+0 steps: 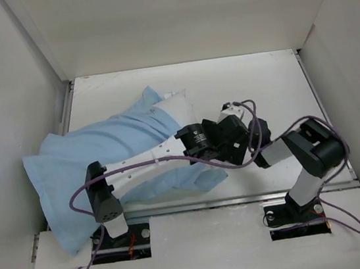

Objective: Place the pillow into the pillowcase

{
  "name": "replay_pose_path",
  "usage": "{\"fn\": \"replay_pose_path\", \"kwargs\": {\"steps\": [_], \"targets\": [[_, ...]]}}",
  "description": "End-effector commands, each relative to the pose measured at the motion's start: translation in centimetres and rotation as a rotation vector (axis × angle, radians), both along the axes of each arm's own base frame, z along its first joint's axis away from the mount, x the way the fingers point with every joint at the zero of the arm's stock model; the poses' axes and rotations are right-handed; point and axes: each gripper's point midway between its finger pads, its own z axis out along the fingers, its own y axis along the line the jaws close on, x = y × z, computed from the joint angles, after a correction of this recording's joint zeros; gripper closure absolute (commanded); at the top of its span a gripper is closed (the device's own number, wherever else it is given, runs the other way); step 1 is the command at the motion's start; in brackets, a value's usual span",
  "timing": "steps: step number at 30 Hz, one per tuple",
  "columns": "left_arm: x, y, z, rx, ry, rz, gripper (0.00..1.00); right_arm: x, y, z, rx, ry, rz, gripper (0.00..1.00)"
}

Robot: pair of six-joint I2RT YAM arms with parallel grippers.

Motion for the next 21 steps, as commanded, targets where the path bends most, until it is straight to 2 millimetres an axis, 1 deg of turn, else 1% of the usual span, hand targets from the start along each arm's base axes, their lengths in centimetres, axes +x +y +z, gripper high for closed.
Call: {"fn": "replay_pose_path", "kwargs": {"steps": [1,2,3,4,5,6,7,8,9,10,11,12,13,14,15,16,17,18,19,20,21], "targets": [[1.9,1.3,11.7,-0.262,-0.214,0.137,0.0,-1.1,-3.1,11.1,0.176,-0.423,-0.087,0.34],[2.8,2.5,12.2,-0.254,-0.234,0.189,0.0,-0.6,-3.6,10.5,0.12,-0.427,-0.118,0.32],[4.1,4.6,12.7,-0.242,-0.242,0.264,0.0,0.0,-3.9,10.0,0.07,-0.408,-0.16,0.29],[5.0,5.7,12.8,-0.227,-0.255,0.317,0.0,0.9,-4.2,10.6,0.022,-0.423,-0.194,0.27],[6.3,7.5,13.8,-0.229,-0.3,0.395,0.0,1.4,-4.9,9.1,-0.113,-0.378,-0.232,0.27],[7.3,9.0,14.8,-0.241,-0.328,0.443,0.0,2.1,-5.6,8.9,-0.176,-0.37,-0.278,0.25],[9.4,11.2,14.9,-0.225,-0.36,0.529,0.0,3.4,-7.0,9.7,-0.225,-0.38,-0.38,0.23],[10.9,12.5,14.1,-0.194,-0.38,0.587,0.0,3.3,-8.1,10.0,-0.276,-0.367,-0.425,0.21],[12.1,13.8,14.5,-0.197,-0.393,0.619,0.0,3.8,-8.9,10.4,-0.325,-0.384,-0.466,0.19],[14.4,15.9,14.1,-0.18,-0.384,0.676,0.0,4.1,-9.5,10.7,-0.359,-0.384,-0.493,0.18],[15.6,16.3,14.1,-0.173,-0.386,0.67,0.0,4.9,-9.8,12.4,-0.374,-0.395,-0.527,0.17],[16.5,16.9,13.6,-0.161,-0.379,0.682,0.0,4.9,-9.8,11.3,-0.415,-0.342,-0.509,0.17],[17.7,17.3,12.2,-0.125,-0.36,0.704,0.0,5.3,-9.8,11.5,-0.441,-0.351,-0.504,0.17],[19.1,19.2,11.9,-0.088,-0.359,0.75,0.0,5.7,-9.6,12.6,-0.435,-0.359,-0.507,0.17],[20.0,19.9,11.4,-0.067,-0.357,0.77,0.0,6.2,-9.3,11.8,-0.46,-0.34,-0.488,0.17],[20.6,20.4,10.8,-0.044,-0.34,0.772,0.0,6.6,-9.1,12.0,-0.467,-0.347,-0.487,0.17],[22.0,21.4,9.0,0.003,-0.306,0.788,0.0,7.1,-8.9,11.8,-0.479,-0.331,-0.481,0.17],[22.6,21.4,8.1,0.009,-0.285,0.781,0.0,7.9,-8.6,13.1,-0.478,-0.347,-0.484,0.18],[23.1,20.6,7.4,0.002,-0.251,0.719,0.0,8.7,-7.9,11.5,-0.506,-0.306,-0.451,0.18],[24.0,20.3,5.9,0.016,-0.223,0.715,0.0,9.2,-7.6,11.3,-0.521,-0.306,-0.436,0.18],[24.5,20.7,4.9,0.03,-0.203,0.725,0.02,9.9,-6.7,12.5,-0.51,-0.333,-0.421,0.19]]}}
